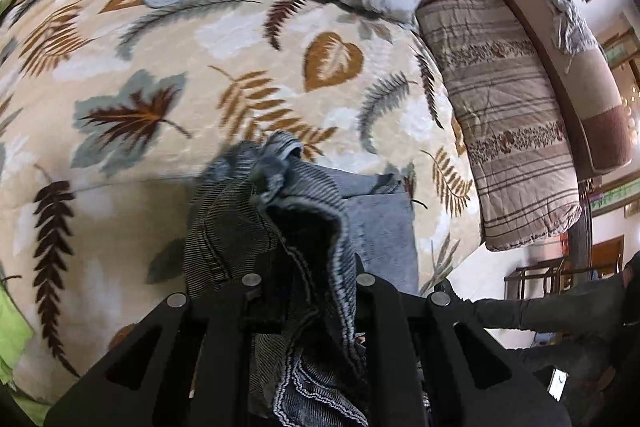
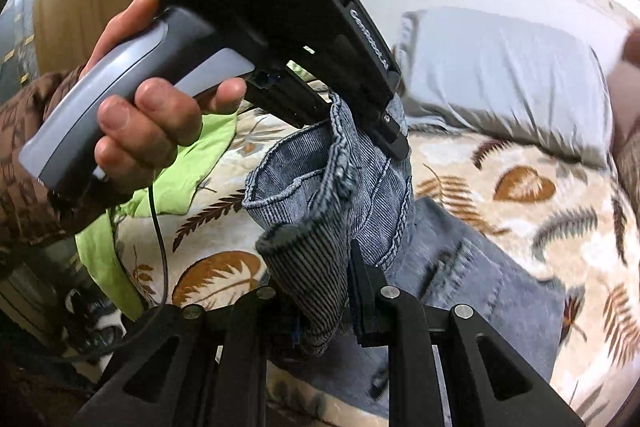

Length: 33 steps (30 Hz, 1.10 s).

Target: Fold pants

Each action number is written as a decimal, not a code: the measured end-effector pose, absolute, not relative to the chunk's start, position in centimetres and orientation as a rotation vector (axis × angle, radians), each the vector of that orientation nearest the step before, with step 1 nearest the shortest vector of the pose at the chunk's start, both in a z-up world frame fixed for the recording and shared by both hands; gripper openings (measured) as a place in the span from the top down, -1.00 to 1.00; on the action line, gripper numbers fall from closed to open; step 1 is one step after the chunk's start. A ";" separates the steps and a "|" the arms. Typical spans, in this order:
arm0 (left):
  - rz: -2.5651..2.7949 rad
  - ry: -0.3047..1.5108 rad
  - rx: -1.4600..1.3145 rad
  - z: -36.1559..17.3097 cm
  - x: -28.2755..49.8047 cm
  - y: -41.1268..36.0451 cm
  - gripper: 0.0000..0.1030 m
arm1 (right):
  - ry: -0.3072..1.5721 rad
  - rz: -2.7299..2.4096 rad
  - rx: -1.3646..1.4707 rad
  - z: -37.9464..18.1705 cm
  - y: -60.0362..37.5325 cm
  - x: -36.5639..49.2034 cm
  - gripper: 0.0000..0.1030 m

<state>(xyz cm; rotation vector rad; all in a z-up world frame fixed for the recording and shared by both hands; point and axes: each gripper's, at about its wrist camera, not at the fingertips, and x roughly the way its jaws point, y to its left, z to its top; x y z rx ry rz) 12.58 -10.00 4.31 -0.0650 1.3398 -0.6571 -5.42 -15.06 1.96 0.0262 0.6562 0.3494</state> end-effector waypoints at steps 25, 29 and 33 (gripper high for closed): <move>-0.625 1.403 0.279 -2.5 8.8 -26.2 0.80 | 0.763 0.270 0.558 -4.6 -29.7 -8.8 0.67; -0.643 1.407 0.315 -3.0 8.3 -28.2 0.80 | 0.742 0.257 0.623 -5.1 -31.6 -10.0 0.67; -0.642 1.408 0.392 -4.2 7.6 -30.8 0.79 | 0.745 0.225 0.737 -6.8 -34.4 -11.2 0.67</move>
